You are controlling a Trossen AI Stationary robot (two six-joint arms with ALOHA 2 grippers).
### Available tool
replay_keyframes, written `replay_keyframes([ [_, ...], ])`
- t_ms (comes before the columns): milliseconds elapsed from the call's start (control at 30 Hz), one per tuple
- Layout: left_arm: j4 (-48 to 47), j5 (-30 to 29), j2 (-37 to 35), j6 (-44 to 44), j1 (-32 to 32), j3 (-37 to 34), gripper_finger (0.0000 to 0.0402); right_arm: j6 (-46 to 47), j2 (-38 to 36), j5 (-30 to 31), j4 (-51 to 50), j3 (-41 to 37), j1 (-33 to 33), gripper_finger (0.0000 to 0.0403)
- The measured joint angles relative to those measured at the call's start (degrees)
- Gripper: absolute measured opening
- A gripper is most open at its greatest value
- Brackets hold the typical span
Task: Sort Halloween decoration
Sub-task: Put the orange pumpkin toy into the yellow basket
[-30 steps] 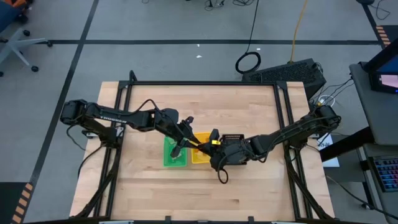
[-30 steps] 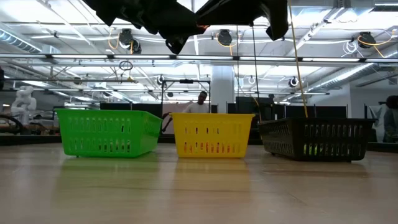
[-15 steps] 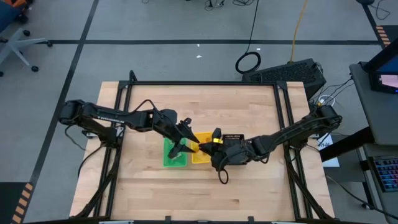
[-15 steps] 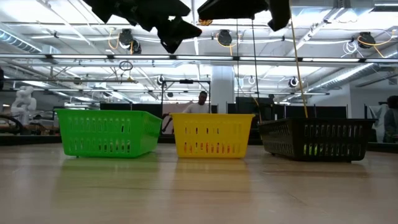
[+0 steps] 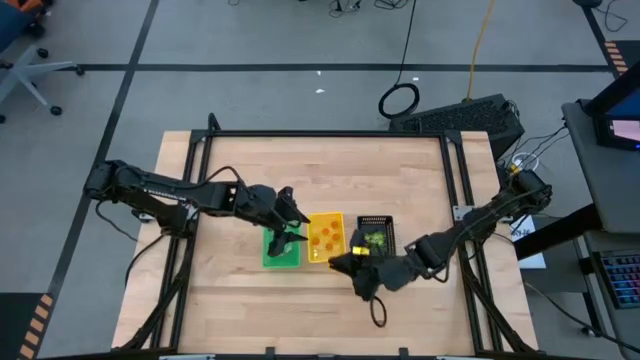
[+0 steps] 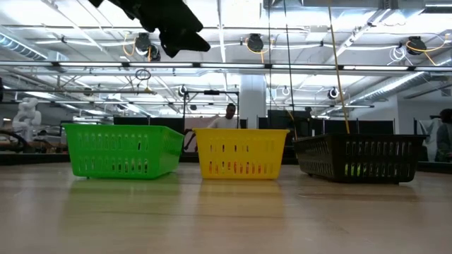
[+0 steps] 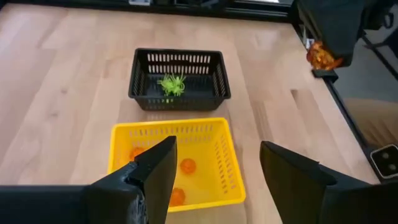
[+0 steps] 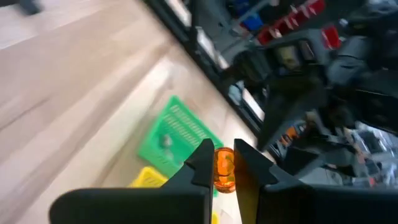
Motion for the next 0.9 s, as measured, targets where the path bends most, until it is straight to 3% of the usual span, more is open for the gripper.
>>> replay_keyframes([
  [233,0.07,-9.04,-0.02,-1.25,-5.85,0.0,0.022,-3.69,0.0,0.12,-6.72,0.0,4.53,0.0018],
  [533,0.79,-21.53,-0.02,-0.93,-11.56,0.0,0.0214,-8.58,0.0,4.59,-11.04,0.0,5.23,0.0018],
  [900,0.71,-23.49,-0.02,0.23,-12.26,0.0,0.0214,-27.11,0.0,4.63,-10.82,0.0,5.23,0.0018],
])
